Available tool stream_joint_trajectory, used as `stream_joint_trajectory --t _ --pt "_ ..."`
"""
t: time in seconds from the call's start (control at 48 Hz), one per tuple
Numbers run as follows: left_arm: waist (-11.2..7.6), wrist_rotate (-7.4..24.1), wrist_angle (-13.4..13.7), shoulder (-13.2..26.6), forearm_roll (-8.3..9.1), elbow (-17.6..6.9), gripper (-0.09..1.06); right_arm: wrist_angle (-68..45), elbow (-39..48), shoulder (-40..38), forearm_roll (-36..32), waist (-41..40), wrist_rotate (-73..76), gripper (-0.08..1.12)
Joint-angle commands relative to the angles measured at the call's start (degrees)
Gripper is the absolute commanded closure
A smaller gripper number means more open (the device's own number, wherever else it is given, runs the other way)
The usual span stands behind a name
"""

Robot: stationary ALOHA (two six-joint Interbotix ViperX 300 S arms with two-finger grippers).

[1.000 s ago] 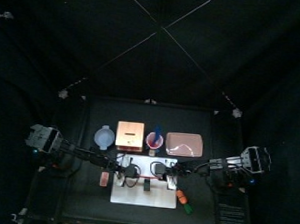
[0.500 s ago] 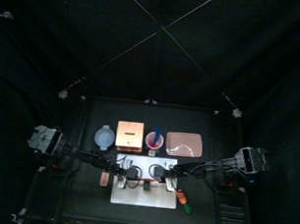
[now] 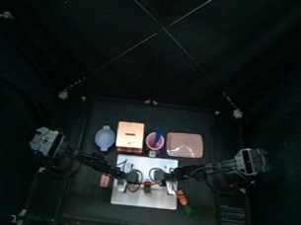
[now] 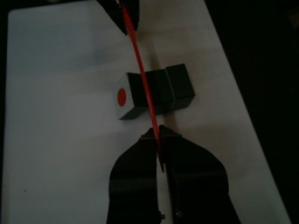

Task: Cut the sushi into 4 pieces with the knife
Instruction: Cut the sushi into 4 pieces

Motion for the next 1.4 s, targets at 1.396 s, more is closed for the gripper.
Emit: stream_joint_trajectory --t 1.396 --pt "8.17 0.7 1.0 5.4 6.5 -1.1 0.67 -2.5 -0.7 3.7 -3.0 -6.1 -0.3 0.93"
